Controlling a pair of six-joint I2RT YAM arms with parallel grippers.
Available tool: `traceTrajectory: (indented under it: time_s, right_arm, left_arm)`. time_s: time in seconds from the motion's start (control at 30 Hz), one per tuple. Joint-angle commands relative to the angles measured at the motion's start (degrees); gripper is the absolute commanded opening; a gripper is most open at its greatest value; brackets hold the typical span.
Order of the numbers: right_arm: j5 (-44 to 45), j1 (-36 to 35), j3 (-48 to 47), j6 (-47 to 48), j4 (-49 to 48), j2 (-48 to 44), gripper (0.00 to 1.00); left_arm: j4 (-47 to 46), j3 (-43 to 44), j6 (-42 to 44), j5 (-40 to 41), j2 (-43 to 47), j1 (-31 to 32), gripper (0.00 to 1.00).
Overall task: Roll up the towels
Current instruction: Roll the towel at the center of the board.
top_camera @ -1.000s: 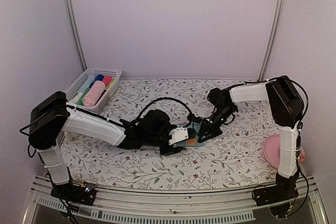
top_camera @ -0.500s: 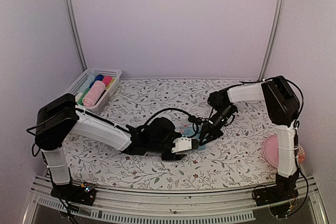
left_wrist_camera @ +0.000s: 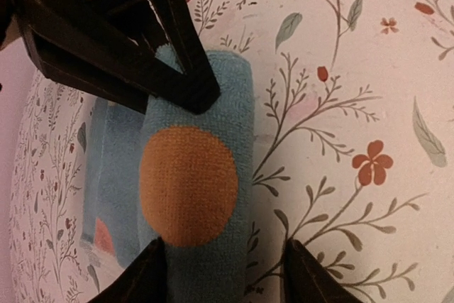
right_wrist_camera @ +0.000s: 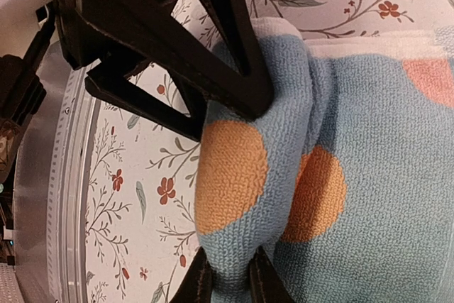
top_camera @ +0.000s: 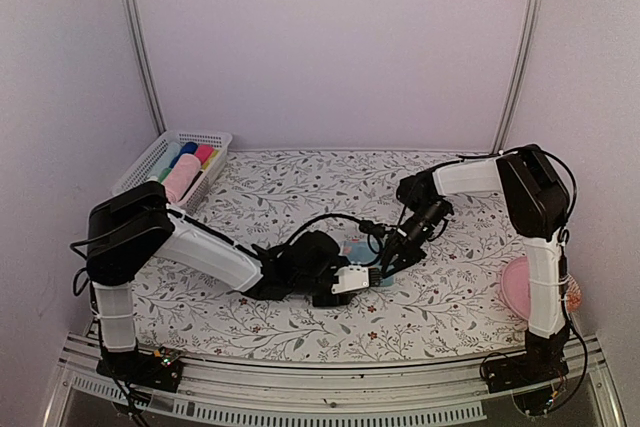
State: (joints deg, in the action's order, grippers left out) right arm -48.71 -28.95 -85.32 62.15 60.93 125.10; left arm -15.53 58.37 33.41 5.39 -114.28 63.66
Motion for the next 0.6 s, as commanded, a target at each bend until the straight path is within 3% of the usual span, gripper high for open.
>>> traceTrajectory:
  time_s: [0.0,0.23,0.57]
  right_arm:
    - [1.6,0.4,-0.6,0.9,2.4,2.6,0.14]
    - [1.1,0.8,-0.6,1.5,2.5,1.2,0.22]
    - [0.8,3.4,4.4,3.7,-3.1,-8.9,0.46]
  left_arm:
    - [1.0,0.8,0.2,2.0,-2.4,0.3,0.53]
    - [2.6,1.9,-0.2,4.3,-4.1,-0.1,0.27]
    - [12.3,6.8,-5.1,1.0,-4.9,-1.2,0.21]
